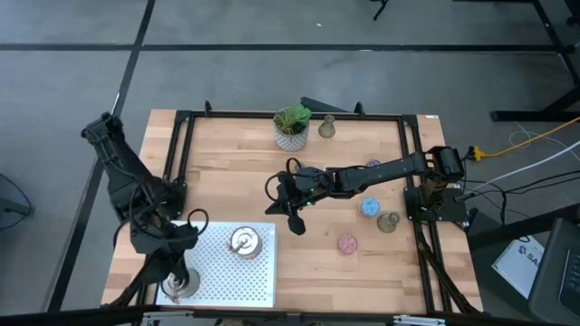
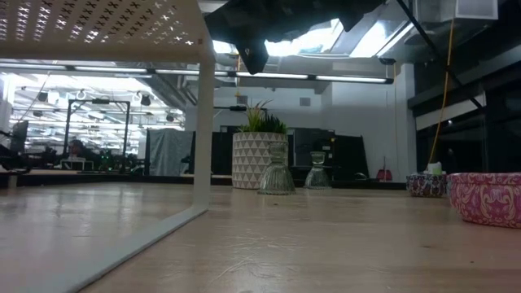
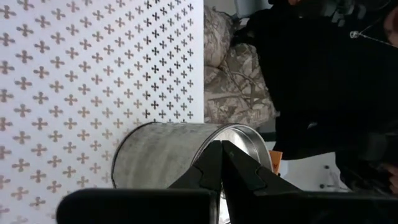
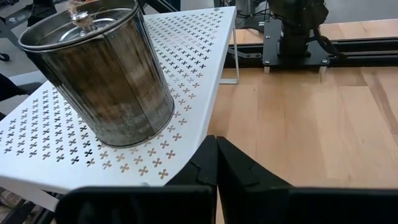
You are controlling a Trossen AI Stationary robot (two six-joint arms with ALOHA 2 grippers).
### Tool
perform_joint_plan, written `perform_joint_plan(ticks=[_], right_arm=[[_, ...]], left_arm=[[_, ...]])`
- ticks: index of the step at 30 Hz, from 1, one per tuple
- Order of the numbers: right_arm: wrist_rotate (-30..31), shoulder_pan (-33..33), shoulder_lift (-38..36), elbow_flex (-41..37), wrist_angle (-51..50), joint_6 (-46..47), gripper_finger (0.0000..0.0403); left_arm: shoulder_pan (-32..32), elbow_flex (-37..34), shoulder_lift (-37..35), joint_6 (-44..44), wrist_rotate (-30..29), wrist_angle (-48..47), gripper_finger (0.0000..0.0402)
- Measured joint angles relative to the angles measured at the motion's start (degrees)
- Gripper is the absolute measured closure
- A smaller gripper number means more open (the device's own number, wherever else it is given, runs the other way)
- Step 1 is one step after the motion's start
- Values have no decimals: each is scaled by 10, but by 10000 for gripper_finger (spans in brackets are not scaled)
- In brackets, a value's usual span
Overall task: Pick & Place candle stick holders
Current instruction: Adjust the silver scented candles on the shelf
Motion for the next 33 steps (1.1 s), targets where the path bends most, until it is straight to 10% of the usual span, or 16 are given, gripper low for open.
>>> perform_joint_plan(ticks=[12, 20, 24, 33], right_arm=[[0, -1, 0, 0, 3, -2, 402], [-45, 0, 0, 0, -17, -28, 402], [-45, 0, 0, 0, -26, -28, 402], [-37, 0, 0, 0, -39, -27, 402]], left_arm=[[-11, -2, -87, 182, -102, 8, 399], [4, -1, -132, 357, -335, 12, 399], [64, -1, -116, 423, -331, 69, 399], [217, 0, -13, 502, -126, 169, 399]])
